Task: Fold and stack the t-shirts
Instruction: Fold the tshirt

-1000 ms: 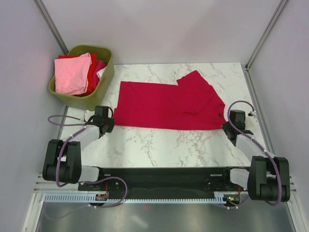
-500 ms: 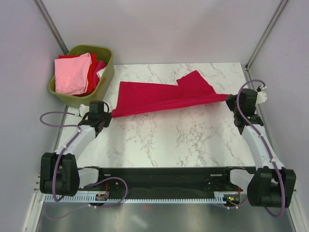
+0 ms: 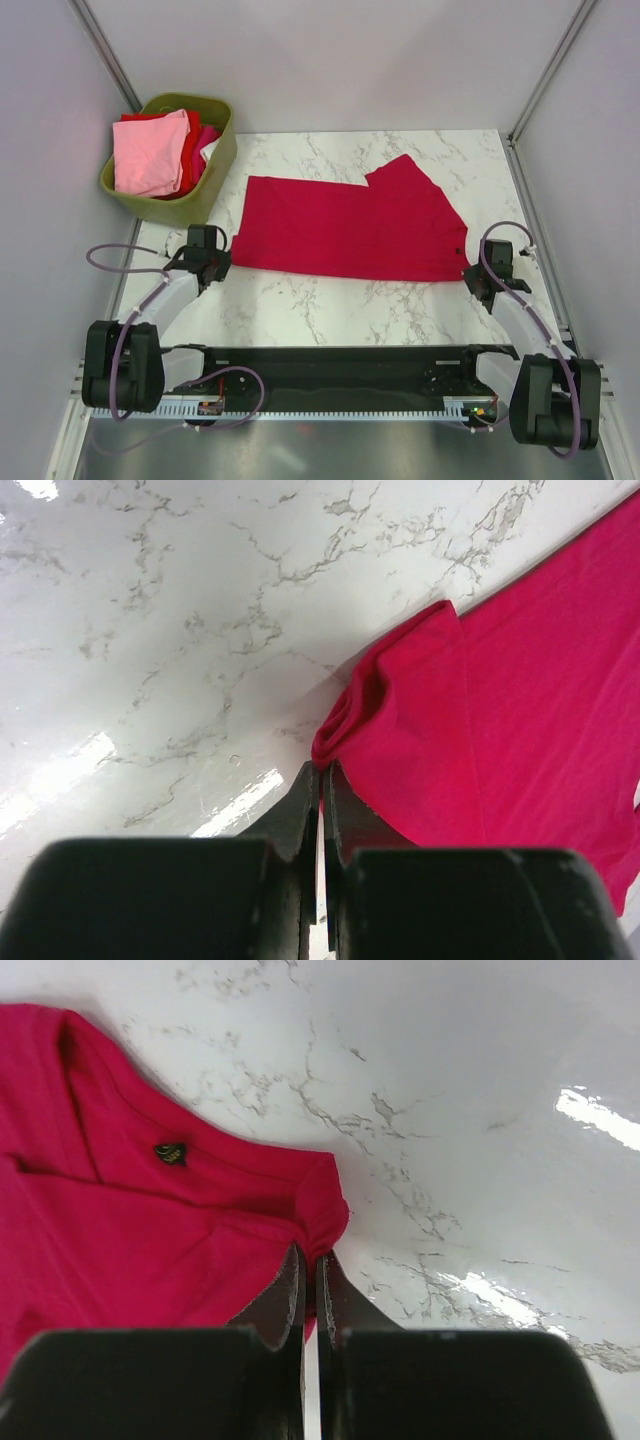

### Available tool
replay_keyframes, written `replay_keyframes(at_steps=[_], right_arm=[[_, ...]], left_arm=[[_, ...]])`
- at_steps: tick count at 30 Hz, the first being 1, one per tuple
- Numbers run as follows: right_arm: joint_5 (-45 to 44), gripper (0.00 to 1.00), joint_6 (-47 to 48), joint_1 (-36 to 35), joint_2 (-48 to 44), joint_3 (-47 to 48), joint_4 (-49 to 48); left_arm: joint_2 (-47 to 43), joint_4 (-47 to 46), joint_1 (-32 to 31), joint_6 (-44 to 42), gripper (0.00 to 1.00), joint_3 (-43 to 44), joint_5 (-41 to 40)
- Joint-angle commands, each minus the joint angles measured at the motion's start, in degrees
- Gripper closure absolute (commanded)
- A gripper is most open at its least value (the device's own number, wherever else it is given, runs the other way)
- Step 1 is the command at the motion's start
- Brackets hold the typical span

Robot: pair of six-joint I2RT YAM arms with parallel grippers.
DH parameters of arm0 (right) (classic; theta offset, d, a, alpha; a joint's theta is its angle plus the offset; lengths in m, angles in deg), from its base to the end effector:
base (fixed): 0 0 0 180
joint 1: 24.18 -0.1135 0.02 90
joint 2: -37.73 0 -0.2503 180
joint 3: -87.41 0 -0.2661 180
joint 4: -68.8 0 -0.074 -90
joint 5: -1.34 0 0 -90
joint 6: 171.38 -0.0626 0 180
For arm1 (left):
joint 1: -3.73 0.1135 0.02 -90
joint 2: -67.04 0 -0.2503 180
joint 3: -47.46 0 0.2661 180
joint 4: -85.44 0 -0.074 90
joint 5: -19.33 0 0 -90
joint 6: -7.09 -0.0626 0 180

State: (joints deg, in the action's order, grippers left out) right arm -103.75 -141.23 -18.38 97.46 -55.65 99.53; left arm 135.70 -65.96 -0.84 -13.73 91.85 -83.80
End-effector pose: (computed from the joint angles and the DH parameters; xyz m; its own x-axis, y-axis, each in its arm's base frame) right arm 0.2163 -0.0384 0.1185 -0.1843 0.8579 -0.4796 0.8181 0.4043 0.4090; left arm 0.2533 -0.0060 0.1297 -0.2272 -0.8950 -0.3838 -0.7638 0.4083 -0.4998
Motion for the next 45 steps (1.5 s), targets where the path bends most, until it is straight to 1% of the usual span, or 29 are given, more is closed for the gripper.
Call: replay_keyframes(at_steps=[1, 2, 6, 7, 9, 11, 13, 14, 15, 16, 17, 18, 20, 22, 24, 25, 27, 28, 29, 31, 33, 34, 35, 36, 37, 38, 43, 44, 45], right_arm=[[-5.1, 0.97, -1.8, 0.4, -4.1, -0.4, -0.7], [-5.5, 0.96, -1.9, 0.4, -4.7, -0.7, -0.1], [-6.6, 0.86, -2.5, 0.4, -8.5, -2.3, 2.3], [-6.7, 0.86, -2.7, 0.4, -9.2, -2.5, 2.9], [-6.6, 0.78, -2.9, 0.4, -11.6, -3.7, 3.0], [-6.4, 0.76, -2.8, 0.4, -13.6, -4.0, 2.9], [-6.2, 0.68, -1.9, 0.4, -14.5, -3.9, 3.0], [-6.0, 0.62, -1.1, 0.4, -15.2, -3.6, 3.0], [-6.0, 0.51, -0.4, 0.4, -15.3, -2.6, 3.2], [-6.0, 0.48, 1.4, 0.4, -15.4, -2.0, 3.8], [-5.9, 0.48, 2.1, 0.4, -15.6, -1.2, 4.3], [-5.7, 0.48, 3.4, 0.4, -15.6, 0.3, 4.4], [-4.4, 0.48, 8.0, 0.4, -15.1, 2.5, 2.4], [0.0, 0.50, 11.7, 0.4, -13.8, 4.4, -1.4], [2.4, 0.49, 15.5, 0.3, -10.1, 8.3, -3.0], [5.7, 0.50, 17.1, 0.3, -8.5, 9.7, -5.0], [8.6, 0.50, 19.9, 0.3, -2.8, 14.1, -6.7], [12.0, 0.49, 20.9, 0.3, -0.6, 15.5, -9.0], [13.8, 0.49, 22.3, 0.3, 4.3, 18.8, -10.0], [16.2, 0.47, 23.3, 0.3, 9.6, 22.4, -12.8], [19.8, 0.45, 24.1, 0.1, 18.1, 28.6, -14.5], [20.5, 0.44, 24.4, -0.1, 21.0, 31.2, -15.0], [20.5, 0.43, 25.2, -0.9, 27.0, 36.4, -15.1], [20.6, 0.41, 26.0, -1.3, 29.9, 39.4, -14.7], [20.5, 0.40, 28.2, -1.8, 32.9, 42.4, -13.1], [18.9, 0.40, 28.8, -2.9, 38.5, 48.7, -11.7], [21.4, 0.40, 30.9, -4.5, 53.5, 64.3, -8.6], [21.4, 0.40, 30.4, -4.7, 58.3, 69.6, -7.9], [20.2, 0.40, 30.2, -4.9, 60.5, 72.5, -7.0]], left_arm=[[-2.7, 0.2, 0.5, -2.5, 0.98, -1.0, -2.1], [-3.0, 0.2, 0.5, -2.4, 0.98, -1.5, -2.0], [-4.9, 0.2, 0.5, -2.1, 0.98, -4.5, -1.4], [-5.5, 0.2, 0.5, -2.2, 0.98, -4.9, -1.4], [-6.1, 0.1, 0.5, -2.0, 0.98, -6.4, -1.8], [-6.7, 0.1, 0.5, -2.2, 0.98, -6.9, -1.9], [-7.1, 0.2, 0.5, -2.9, 0.97, -7.4, -1.8], [-7.5, 0.2, 0.5, -3.5, 0.90, -7.5, -1.6], [-7.8, 0.2, 0.5, -3.7, 0.85, -7.6, -1.5], [-8.0, 0.5, 0.5, -3.9, 0.81, -7.7, -1.4], [-8.5, 1.5, 0.5, -3.9, 0.69, -7.9, -1.4], [-9.9, 2.1, 0.4, -4.0, 0.62, -8.0, -1.5], [-11.5, 2.1, 0.4, -6.5, 0.52, -7.7, -1.5], [-14.2, 2.5, 0.4, -8.6, 0.46, -6.7, -1.7], [-16.2, 3.7, 0.4, -12.6, 0.40, -3.9, -2.0], [-16.5, 3.7, 0.4, -14.1, 0.38, -2.9, -1.4], [-16.8, 3.0, 0.4, -19.0, 0.36, 0.7, -0.2], [-16.2, 2.4, 0.4, -20.6, 0.35, 1.8, 0.8], [-15.5, 2.2, 0.4, -22.8, 0.34, 4.0, 2.4], [-13.0, -0.2, 0.4, -23.6, 0.31, 5.6, 4.1], [-11.1, -4.2, 0.4, -24.1, 0.29, 6.2, 9.1], [-10.0, -8.8, 0.4, -24.1, 0.26, 6.3, 10.8], [-7.6, -10.6, 0.4, -23.8, 0.23, 6.9, 12.8], [-6.0, -12.0, 0.1, -23.8, 0.21, 7.5, 12.9], [-4.4, -14.0, 0.0, -23.8, 0.13, 8.4, 12.9], [-1.3, -14.3, -0.1, -23.8, 0.12, 10.5, 12.9], [7.2, -17.3, -0.8, -23.8, 0.12, 15.9, 12.6], [8.3, -18.0, -1.0, -24.1, 0.12, 17.6, 12.7], [10.4, -18.3, -1.5, -24.4, 0.12, 18.4, 12.6]])
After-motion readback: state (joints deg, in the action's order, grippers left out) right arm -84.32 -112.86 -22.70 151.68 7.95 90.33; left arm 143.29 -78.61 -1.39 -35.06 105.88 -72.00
